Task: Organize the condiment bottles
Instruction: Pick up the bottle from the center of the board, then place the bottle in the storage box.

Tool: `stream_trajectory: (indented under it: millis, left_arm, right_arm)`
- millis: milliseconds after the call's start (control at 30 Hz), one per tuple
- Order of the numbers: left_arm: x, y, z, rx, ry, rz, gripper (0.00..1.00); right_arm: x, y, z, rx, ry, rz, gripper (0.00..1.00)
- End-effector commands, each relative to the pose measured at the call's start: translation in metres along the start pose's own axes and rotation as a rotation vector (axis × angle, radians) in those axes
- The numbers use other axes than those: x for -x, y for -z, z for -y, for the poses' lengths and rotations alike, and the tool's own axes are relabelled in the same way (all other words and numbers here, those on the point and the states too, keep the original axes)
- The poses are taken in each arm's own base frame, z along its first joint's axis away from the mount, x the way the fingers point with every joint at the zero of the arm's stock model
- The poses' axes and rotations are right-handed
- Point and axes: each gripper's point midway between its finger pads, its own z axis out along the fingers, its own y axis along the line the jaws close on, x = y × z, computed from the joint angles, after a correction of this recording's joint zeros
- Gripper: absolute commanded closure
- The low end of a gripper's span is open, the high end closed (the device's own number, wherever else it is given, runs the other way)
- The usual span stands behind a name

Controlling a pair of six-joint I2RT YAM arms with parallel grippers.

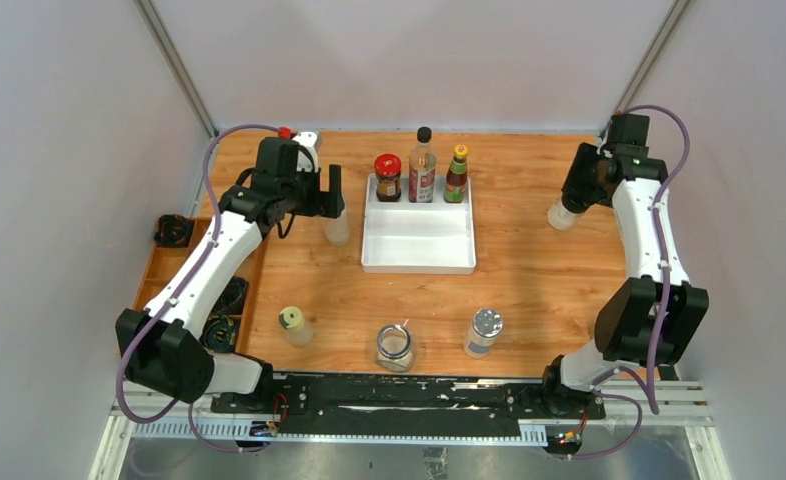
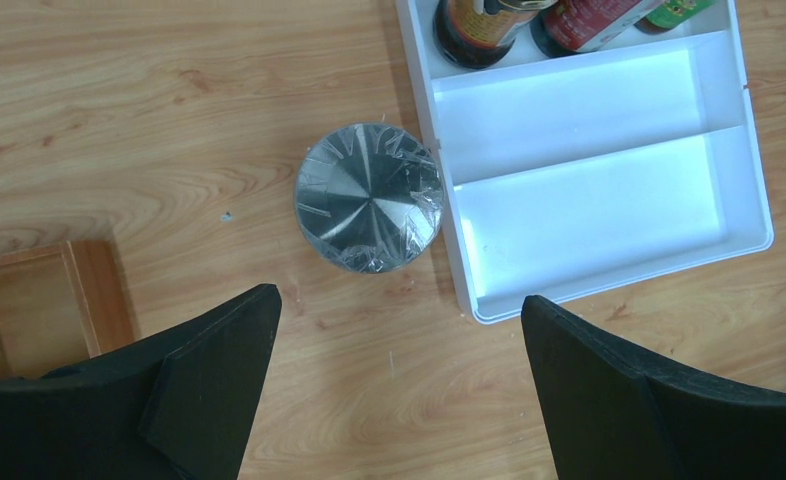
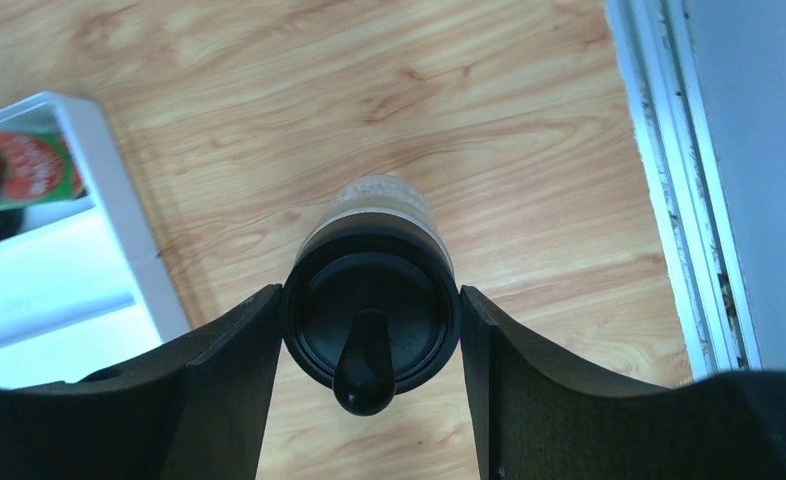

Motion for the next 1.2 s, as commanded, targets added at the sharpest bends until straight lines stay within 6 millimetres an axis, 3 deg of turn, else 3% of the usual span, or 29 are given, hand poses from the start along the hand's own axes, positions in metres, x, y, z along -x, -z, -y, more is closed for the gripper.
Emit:
stream_trajectory:
  millis: [0, 200, 533, 867, 1167]
  left_arm:
    - [0.001, 0.016, 0.001, -0.002, -0.002, 0.021, 0.03]
    - [0.001, 0.026, 0.000, 0.004, -0.003, 0.027, 0.03]
    - [0.001, 0.038, 0.000, 0.009, -0.005, 0.037, 0.03]
    - [0.000, 0.040, 0.000, 0.009, -0.006, 0.036, 0.03]
    - [-0.002, 0.038, -0.001, 0.011, -0.010, 0.027, 0.03]
  right_arm:
    - [0.002, 0.043, -0.037, 0.110, 0.098, 0.007, 0.53]
    - [-0.008, 0.075, -0.088, 0.230, 0.230, 0.000, 0.53]
    - [-0.031, 0.101, -0.153, 0.391, 0.393, -0.080, 0.53]
    - [-0.038, 0.077, -0.212, 0.373, 0.472, -0.032, 0.53]
    - [-0.035, 0.044, -0.245, 0.305, 0.500, 0.085, 0.54]
